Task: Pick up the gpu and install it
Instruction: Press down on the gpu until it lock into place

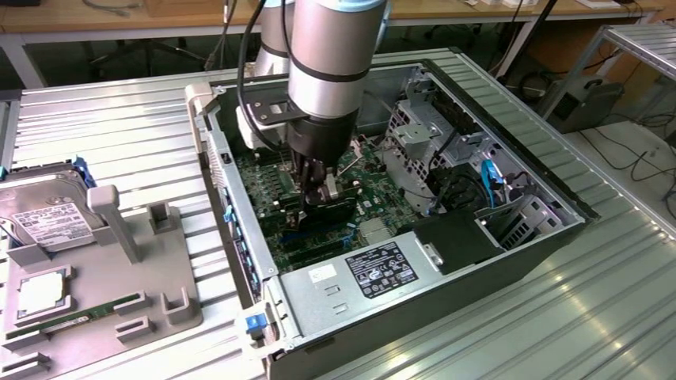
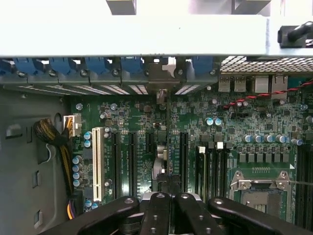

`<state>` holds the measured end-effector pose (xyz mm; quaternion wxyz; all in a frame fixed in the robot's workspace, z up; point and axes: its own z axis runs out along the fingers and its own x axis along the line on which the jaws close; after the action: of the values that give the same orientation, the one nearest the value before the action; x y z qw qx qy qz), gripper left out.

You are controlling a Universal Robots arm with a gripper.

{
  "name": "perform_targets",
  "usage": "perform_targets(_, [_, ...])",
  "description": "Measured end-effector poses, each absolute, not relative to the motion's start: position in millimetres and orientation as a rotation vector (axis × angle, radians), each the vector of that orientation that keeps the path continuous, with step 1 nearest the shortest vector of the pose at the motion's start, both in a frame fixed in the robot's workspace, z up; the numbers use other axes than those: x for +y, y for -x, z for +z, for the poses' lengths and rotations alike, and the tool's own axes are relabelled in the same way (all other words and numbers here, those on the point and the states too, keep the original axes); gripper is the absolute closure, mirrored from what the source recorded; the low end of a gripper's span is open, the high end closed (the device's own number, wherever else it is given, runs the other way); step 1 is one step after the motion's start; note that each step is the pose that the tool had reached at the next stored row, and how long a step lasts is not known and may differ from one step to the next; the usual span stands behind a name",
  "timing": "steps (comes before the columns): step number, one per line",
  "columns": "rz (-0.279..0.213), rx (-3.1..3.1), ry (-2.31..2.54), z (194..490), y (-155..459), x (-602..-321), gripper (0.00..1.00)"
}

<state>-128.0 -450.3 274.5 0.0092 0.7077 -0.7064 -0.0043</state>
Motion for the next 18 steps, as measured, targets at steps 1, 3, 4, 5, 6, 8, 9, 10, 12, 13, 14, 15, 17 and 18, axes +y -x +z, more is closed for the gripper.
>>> perform_targets(1, [-0.013,-2.207,-2.21,274,128,-450,0.89])
perform_targets(3, [-0.012,-2.207,-2.211,274,129,-450,0.89])
perform_targets(4, [-0.012,-2.207,-2.211,273,129,-450,0.89])
perform_targets(5, [-0.011,-2.207,-2.211,273,129,-450,0.89])
perform_targets(6, [-0.011,-2.207,-2.211,273,129,-450,0.89])
perform_targets(8, [-0.011,-2.207,-2.21,272,130,-450,0.89])
perform_targets(9, [-0.011,-2.208,-2.212,271,131,-450,0.89])
perform_targets(10, [-0.011,-2.208,-2.212,271,131,-450,0.89])
perform_targets(12, [-0.01,-2.207,-2.211,271,131,-450,0.89])
perform_targets(13, [-0.01,-2.207,-2.211,271,131,-450,0.89])
perform_targets(14, [-0.01,-2.207,-2.211,273,132,-450,0.89])
perform_targets(15, [-0.011,-2.207,-2.211,282,132,-450,0.89])
perform_targets(17, [-0.014,-2.208,-2.211,294,132,-450,0.89])
perform_targets(18, [-0.015,-2.208,-2.212,298,131,-450,0.89])
